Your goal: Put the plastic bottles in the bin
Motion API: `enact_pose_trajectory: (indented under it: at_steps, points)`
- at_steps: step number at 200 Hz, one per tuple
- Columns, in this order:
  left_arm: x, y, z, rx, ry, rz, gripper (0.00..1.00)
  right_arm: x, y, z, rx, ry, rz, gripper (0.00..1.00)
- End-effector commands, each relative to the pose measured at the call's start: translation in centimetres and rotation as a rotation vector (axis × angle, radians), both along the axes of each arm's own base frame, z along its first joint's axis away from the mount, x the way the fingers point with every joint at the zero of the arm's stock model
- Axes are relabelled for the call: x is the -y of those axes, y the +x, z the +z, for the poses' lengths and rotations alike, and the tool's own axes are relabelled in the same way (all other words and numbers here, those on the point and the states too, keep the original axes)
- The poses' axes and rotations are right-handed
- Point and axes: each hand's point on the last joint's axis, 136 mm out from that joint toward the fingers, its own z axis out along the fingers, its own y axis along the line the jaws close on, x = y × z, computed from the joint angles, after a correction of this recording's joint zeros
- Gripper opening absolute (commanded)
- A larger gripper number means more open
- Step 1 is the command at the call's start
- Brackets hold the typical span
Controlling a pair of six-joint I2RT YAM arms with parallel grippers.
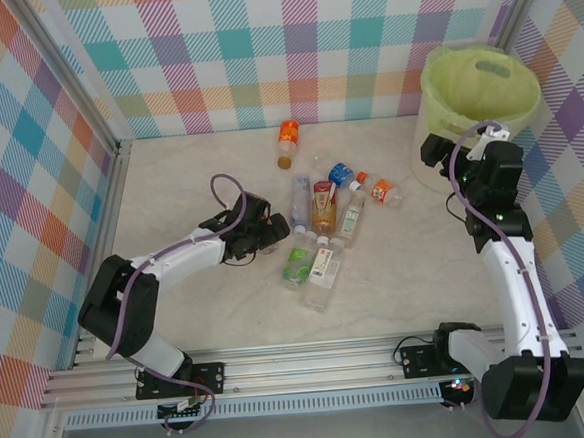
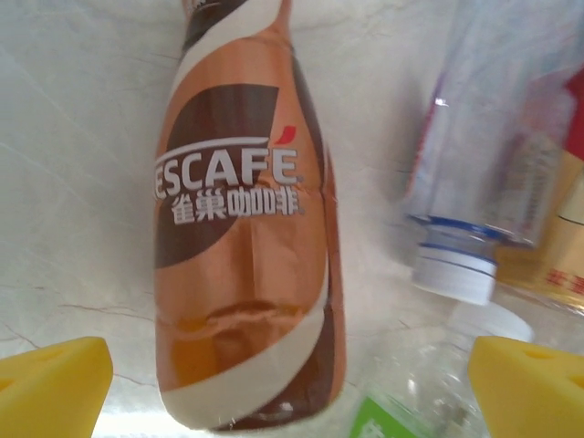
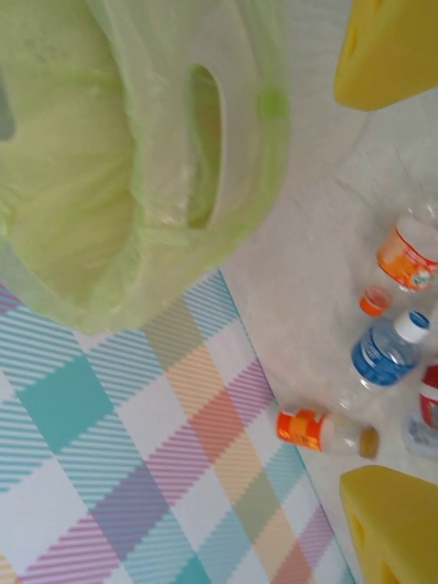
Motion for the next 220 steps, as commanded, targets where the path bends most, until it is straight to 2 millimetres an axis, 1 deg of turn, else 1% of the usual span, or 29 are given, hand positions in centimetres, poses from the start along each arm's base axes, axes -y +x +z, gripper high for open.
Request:
enact_pose_trajectory:
  at_steps: [1,19,35,59,80,97,116,135,153,155,163,195,220]
  points:
    - [-0.7,0.3,-0.5,-0.033,0.095,0.028,1.0,-2.8,-1.8,-0.5,-0.009,0.096,0.13,1.0]
    - [-0.5,0.7,-1.1,-0.051,0.16,0.004,1.0,-3.0,-2.6,-1.7,-0.038,0.103,0.136,1.0]
    - [-0.3,1.0,-2.2,-0.068,0.191,-0.011,1.0,-3.1,-3.0,-2.6,-0.052,0.111,0.134,1.0]
    - [-0.3,1.6,-3.4,-0.064,0.223,-0.021,1.0,-3.5,-3.2,-3.0,-0.064,0.129,0.157,1.0]
    - [0.1,2.1,-4.4,-0.041,0.214,-0.041,0.93,-4.3,-3.1,-2.9,-0.065,0.132,0.203,1.0]
    - [0.4,2.0,-5.7,-0.063,0.218,-0.062,0.86,-5.0,-3.1,-2.6,-0.059,0.113,0.261,1.0]
    - [0.6,1.8,-6.5,-0.082,0.219,-0.078,0.8,-5.7,-3.0,-2.6,-0.072,0.098,0.309,1.0]
    - [1.0,1.6,-6.7,-0.078,0.203,-0.109,0.76,-6.1,-3.0,-2.8,-0.08,0.1,0.336,1.0]
    - [0.7,1.1,-6.8,-0.075,0.208,-0.123,0.71,-6.5,-3.1,-2.7,-0.078,0.109,0.355,1.0]
    - [1.0,1.6,-6.5,-0.052,0.193,-0.124,0.71,-6.5,-3.1,-2.7,-0.078,0.109,0.357,1.0]
    - [1.0,1.7,-6.3,-0.036,0.186,-0.128,0.69,-6.7,-3.1,-2.7,-0.078,0.111,0.371,1.0]
    - [1.5,1.5,-5.6,0.0,0.155,-0.172,0.64,-7.5,-3.5,-3.1,-0.135,0.111,0.417,1.0]
    - [1.9,1.2,-5.5,0.025,0.129,-0.204,0.6,-8.7,-3.9,-2.8,-0.147,0.153,0.472,1.0]
